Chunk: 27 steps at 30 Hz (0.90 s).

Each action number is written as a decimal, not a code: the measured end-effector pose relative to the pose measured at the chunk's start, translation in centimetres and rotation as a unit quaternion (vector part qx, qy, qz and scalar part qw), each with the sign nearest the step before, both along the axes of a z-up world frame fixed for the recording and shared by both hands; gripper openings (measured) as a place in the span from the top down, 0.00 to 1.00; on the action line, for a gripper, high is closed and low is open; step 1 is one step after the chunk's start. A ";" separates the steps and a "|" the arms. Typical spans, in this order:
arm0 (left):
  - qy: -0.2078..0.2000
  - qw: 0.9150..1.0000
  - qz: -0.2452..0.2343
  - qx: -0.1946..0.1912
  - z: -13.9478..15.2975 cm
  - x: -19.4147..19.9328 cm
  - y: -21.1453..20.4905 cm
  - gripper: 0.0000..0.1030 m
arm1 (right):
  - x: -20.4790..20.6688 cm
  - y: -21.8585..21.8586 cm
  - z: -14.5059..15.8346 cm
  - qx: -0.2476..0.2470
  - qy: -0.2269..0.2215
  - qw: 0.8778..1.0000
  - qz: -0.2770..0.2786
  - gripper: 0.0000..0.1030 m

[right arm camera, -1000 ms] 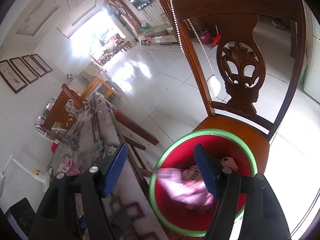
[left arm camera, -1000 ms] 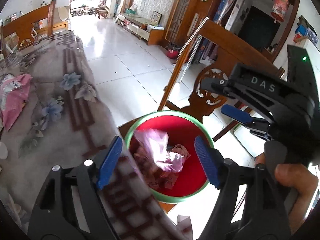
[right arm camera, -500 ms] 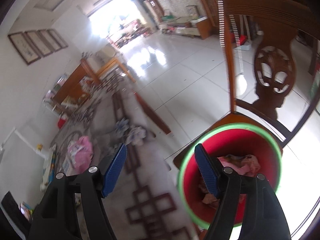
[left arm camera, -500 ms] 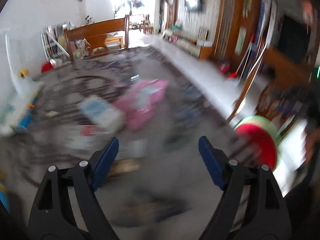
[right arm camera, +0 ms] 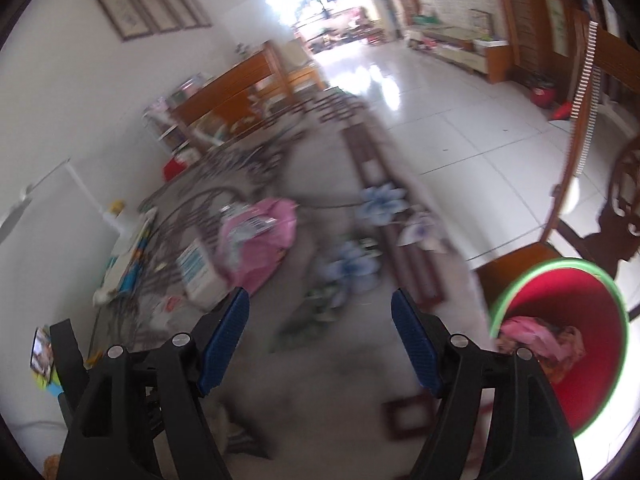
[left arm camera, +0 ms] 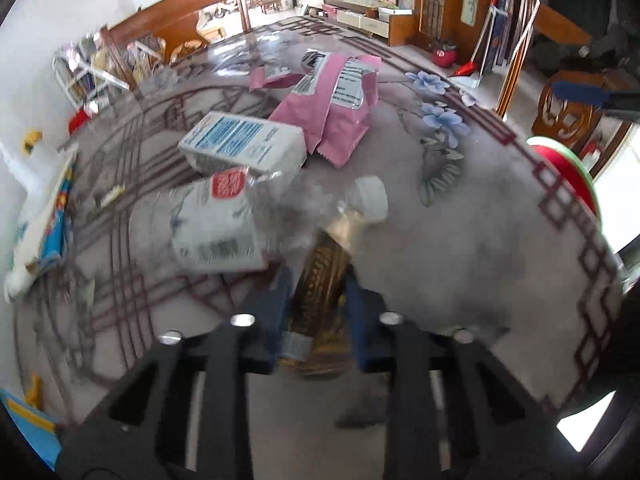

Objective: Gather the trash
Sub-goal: 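Grasp the brown drink box with the left tool while the right tool grasps the pink snack bag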

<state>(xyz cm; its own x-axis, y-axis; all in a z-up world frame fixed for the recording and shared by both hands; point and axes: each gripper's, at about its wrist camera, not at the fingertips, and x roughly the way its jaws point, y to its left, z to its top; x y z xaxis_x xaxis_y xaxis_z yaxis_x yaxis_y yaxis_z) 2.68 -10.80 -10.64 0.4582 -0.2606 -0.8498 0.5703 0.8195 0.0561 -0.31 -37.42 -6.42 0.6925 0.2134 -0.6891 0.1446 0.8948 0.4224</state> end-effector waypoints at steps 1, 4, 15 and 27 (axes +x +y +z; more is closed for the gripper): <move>0.020 0.999 0.016 -0.028 0.3 -0.2 1.0 0.81 | 0.3 0.6 -0.2 0.003 0.004 1.000 0.009 0.31; 0.061 0.988 0.079 -0.117 1.0 -1.3 4.4 0.81 | 1.1 2.2 -0.7 0.014 0.015 0.999 0.031 0.31; 0.062 0.957 0.159 -0.236 3.0 -1.8 9.3 0.80 | 9.2 7.1 -2.1 0.050 0.077 0.995 0.029 0.24; 0.040 0.950 0.157 -0.268 4.5 -1.7 11.3 0.80 | 17.3 10.9 -3.5 0.026 0.128 0.989 -0.062 0.20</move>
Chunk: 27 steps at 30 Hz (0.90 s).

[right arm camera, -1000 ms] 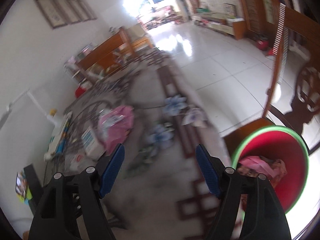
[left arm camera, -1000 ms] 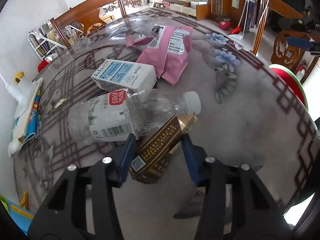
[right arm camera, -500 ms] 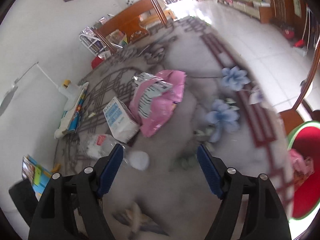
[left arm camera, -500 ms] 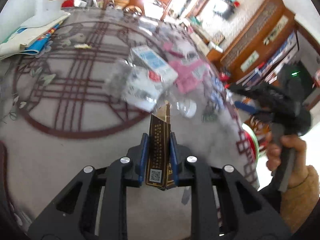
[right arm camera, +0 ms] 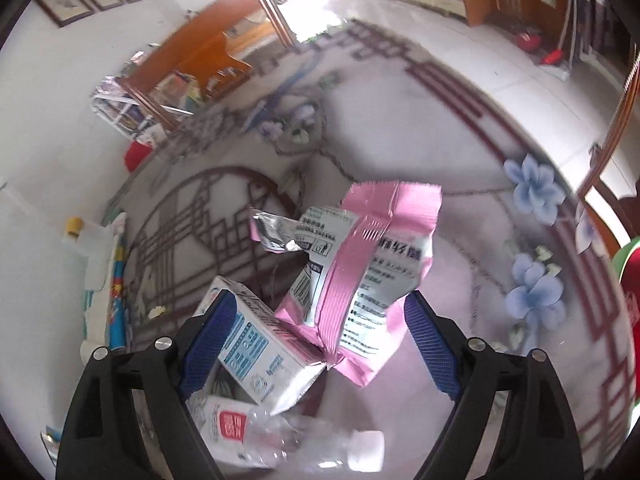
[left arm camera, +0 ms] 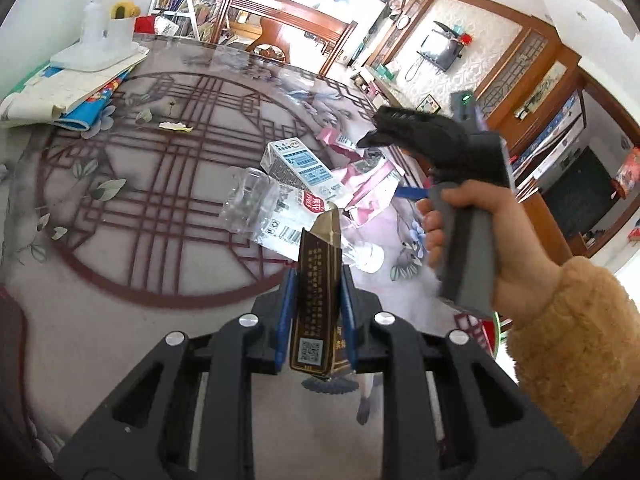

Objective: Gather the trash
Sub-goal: 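Grasp the brown drink box with the left tool while the right tool grasps the pink snack bag, then carry the pink snack bag in the right tool toward the red bucket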

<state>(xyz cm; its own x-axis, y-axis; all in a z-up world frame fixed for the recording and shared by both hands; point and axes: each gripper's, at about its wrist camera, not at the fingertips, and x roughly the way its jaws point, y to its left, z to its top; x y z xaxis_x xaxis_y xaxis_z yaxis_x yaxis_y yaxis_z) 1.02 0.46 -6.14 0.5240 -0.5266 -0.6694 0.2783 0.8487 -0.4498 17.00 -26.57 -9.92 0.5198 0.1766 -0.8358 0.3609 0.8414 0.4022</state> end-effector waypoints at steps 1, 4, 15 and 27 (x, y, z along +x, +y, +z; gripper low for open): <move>0.002 1.000 0.004 -0.005 0.0 0.1 0.4 0.80 | 0.3 0.1 -0.5 -0.004 0.009 1.000 -0.006 0.20; 0.007 1.000 0.016 -0.016 0.0 0.2 1.2 0.80 | 0.9 0.3 -1.7 -0.014 0.025 0.999 -0.019 0.19; 0.014 1.000 0.008 -0.020 -0.1 0.3 0.7 0.80 | 1.1 -0.1 -3.0 -0.013 0.026 1.000 0.007 0.26; 0.029 1.000 0.010 -0.002 -1.2 0.8 0.3 0.80 | -3.0 2.9 0.7 -0.115 -0.025 0.982 0.149 0.45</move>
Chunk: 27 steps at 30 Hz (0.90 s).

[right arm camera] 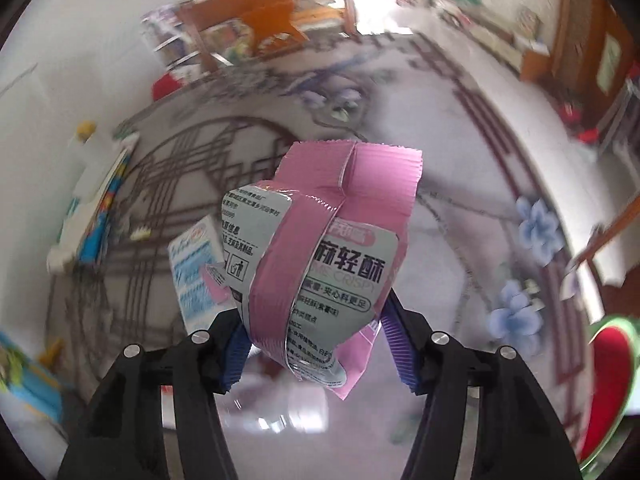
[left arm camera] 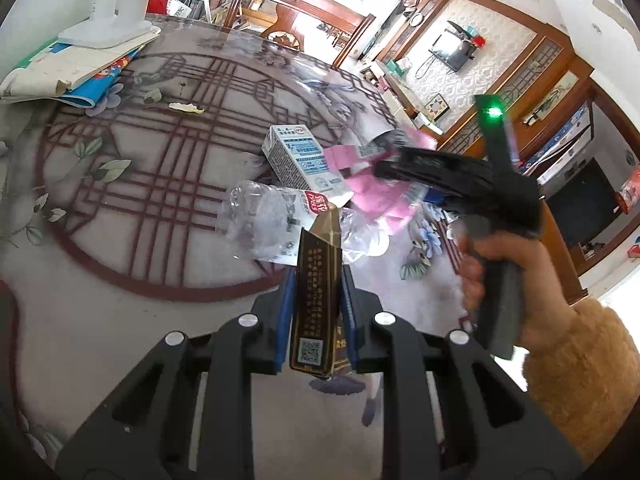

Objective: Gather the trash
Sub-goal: 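Carry the pink snack bag in the right tool toward the red bucket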

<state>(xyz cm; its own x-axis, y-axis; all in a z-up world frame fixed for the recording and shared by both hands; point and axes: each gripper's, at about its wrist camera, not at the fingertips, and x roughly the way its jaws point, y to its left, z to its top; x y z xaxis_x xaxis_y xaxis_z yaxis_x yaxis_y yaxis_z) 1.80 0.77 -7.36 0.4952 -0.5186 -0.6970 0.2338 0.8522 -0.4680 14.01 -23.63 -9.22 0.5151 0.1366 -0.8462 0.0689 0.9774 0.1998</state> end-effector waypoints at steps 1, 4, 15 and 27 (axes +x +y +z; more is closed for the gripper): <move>-0.001 1.000 0.001 0.003 0.0 0.0 -0.1 0.80 | -0.6 0.0 0.5 -0.005 -0.007 1.000 0.010 0.45; -0.006 1.000 0.005 0.013 0.1 -0.1 -0.2 0.80 | -2.9 -0.1 2.1 -0.004 -0.031 0.999 0.035 0.45; -0.029 0.997 0.022 0.061 -0.2 -0.2 -0.7 0.80 | -14.6 -1.9 7.0 -0.012 -0.134 0.986 0.102 0.45; -0.080 0.991 0.058 0.090 0.8 -0.9 -1.1 0.80 | -18.1 -6.6 3.8 0.007 -0.147 0.989 0.027 0.45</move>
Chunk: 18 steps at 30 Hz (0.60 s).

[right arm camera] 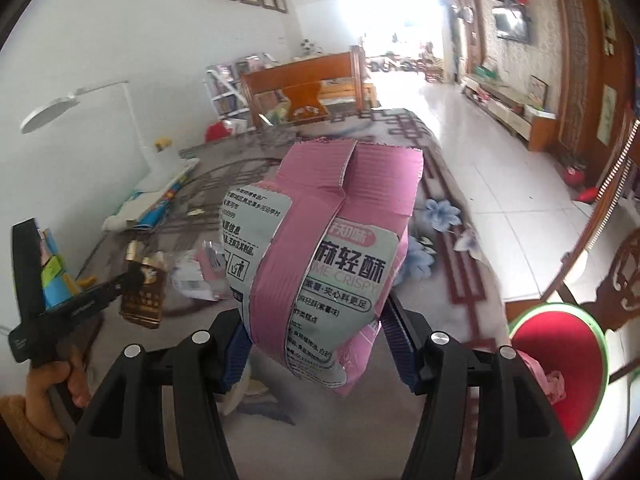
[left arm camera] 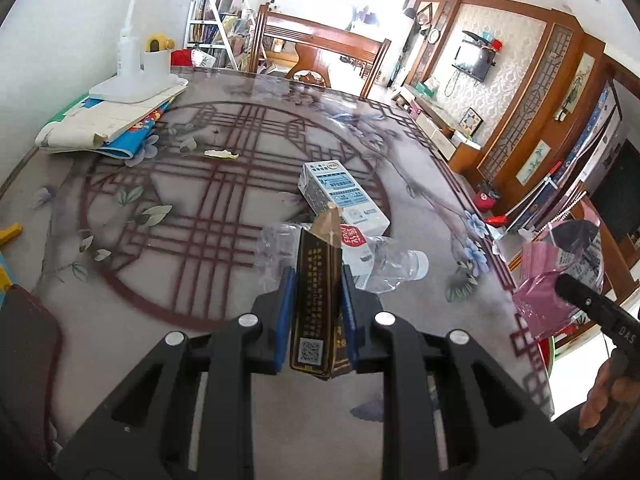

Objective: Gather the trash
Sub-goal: 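Carry the pink snack bag in the right tool toward the red bucket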

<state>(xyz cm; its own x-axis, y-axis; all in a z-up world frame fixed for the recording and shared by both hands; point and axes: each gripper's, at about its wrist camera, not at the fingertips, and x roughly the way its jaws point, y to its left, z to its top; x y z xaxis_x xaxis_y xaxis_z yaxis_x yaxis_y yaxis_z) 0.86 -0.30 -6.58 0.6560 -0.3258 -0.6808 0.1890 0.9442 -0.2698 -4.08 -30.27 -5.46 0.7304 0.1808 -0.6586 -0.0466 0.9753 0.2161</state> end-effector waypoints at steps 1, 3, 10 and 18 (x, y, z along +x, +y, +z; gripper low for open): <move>-0.002 1.000 0.002 0.005 0.0 0.0 -0.1 0.80 | 0.1 -0.1 -0.1 0.008 0.002 1.000 -0.001 0.45; -0.009 1.000 0.004 0.012 0.2 -0.3 -0.2 0.80 | 0.1 -0.4 -0.2 0.018 0.000 1.000 -0.006 0.45; -0.029 0.998 0.018 0.046 0.6 -1.0 -0.3 0.80 | -0.6 -2.0 0.4 0.035 -0.023 0.999 -0.030 0.44; -0.038 0.998 0.028 0.050 1.0 -2.7 -1.1 0.80 | -1.0 -3.1 0.7 0.037 -0.036 0.998 -0.043 0.44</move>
